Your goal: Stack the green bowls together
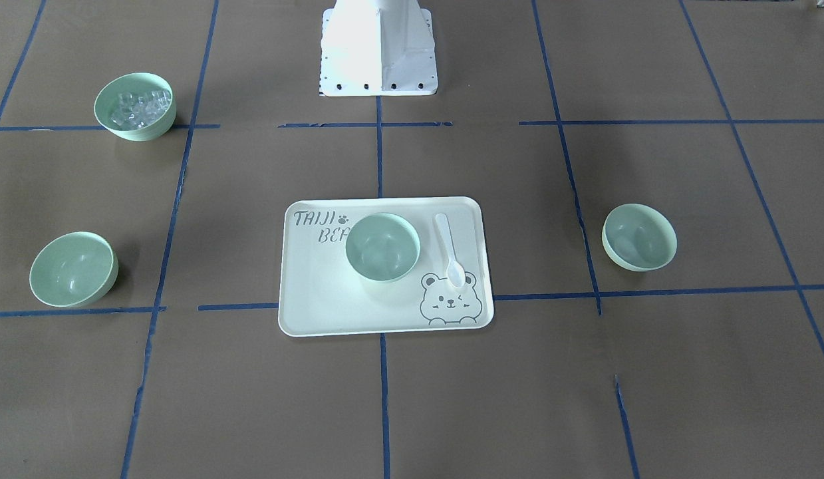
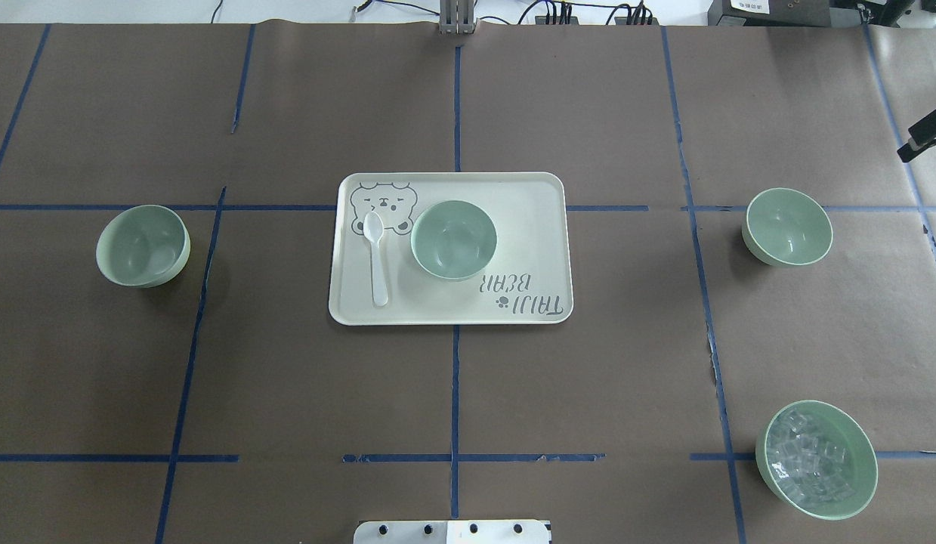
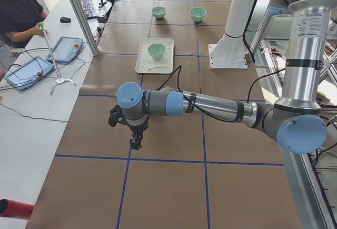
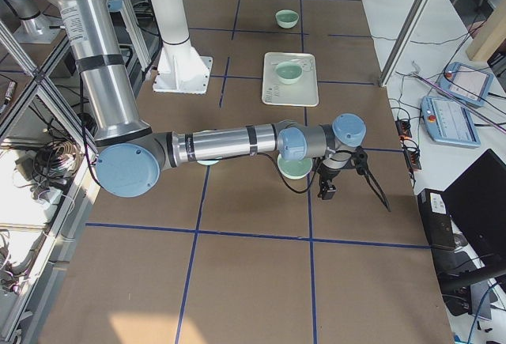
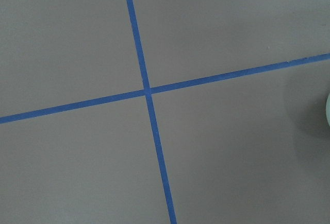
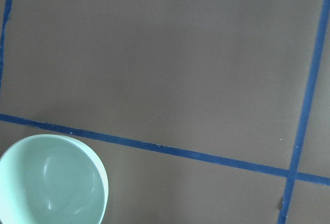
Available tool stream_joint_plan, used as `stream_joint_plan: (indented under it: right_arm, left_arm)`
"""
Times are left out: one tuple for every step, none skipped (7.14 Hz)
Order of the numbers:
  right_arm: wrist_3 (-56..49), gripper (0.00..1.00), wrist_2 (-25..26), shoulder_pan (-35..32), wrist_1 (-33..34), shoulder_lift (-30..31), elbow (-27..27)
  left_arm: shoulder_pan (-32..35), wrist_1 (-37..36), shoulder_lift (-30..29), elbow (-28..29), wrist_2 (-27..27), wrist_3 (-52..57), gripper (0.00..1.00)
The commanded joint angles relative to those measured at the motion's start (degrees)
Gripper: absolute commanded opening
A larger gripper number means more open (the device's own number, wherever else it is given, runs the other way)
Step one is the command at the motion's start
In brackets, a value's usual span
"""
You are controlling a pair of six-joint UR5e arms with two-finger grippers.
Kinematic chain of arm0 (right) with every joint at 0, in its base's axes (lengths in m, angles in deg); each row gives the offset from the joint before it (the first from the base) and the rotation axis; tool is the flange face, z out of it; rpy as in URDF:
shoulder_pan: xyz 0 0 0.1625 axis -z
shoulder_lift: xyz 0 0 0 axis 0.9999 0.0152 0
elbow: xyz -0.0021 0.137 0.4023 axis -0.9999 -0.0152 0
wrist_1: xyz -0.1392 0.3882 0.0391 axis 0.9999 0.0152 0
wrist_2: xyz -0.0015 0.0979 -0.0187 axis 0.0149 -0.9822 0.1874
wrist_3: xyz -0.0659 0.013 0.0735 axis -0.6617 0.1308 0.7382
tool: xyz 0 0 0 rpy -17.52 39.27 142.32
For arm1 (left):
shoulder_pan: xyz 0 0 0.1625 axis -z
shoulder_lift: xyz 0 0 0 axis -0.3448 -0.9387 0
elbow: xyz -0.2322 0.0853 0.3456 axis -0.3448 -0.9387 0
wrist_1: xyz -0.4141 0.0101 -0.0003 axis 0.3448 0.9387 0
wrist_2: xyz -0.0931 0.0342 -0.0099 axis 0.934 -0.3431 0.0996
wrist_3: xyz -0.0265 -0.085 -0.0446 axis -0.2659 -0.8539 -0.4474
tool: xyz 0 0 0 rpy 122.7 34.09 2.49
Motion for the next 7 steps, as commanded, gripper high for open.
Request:
stream_joint_plan:
  right_arm:
    - [7.0, 1.00, -0.3, 5.7, -8.8, 1.0, -0.9]
    - [13.9, 1.00, 0.2, 8.1, -12.9, 1.9, -1.0]
    - [17.8, 1.00, 0.3, 8.6, -18.5, 4.6, -1.1]
    - [24.8, 0.99, 0.4, 10.1, -23.3, 5.8, -1.1]
    - [31.6, 0.90, 3.9, 12.8, -25.5, 5.8, -1.2]
    - [32.1, 0.81, 6.0, 13.4, -26.1, 6.1, -1.4]
    - [32.3, 0.69, 6.1, 13.9, -26.2, 6.0, -3.1]
  left_arm:
    - [-0.4, 2.9, 0.7, 0.1, 0.2, 0.1, 1.00]
    - [-1.5, 7.0, 1.1, 0.0, 0.2, -0.4, 1.00]
    - [-1.6, 7.8, 1.1, -0.2, 0.2, -0.4, 1.00]
    - [-1.6, 7.8, 1.1, -0.2, 0.2, -0.4, 1.00]
    - [-1.6, 7.8, 1.1, -0.3, 0.2, -0.4, 1.00]
    - [-1.6, 7.8, 1.1, -0.4, 0.1, -0.4, 1.00]
    - [-1.6, 7.8, 1.2, -0.4, 0.1, -0.4, 1.00]
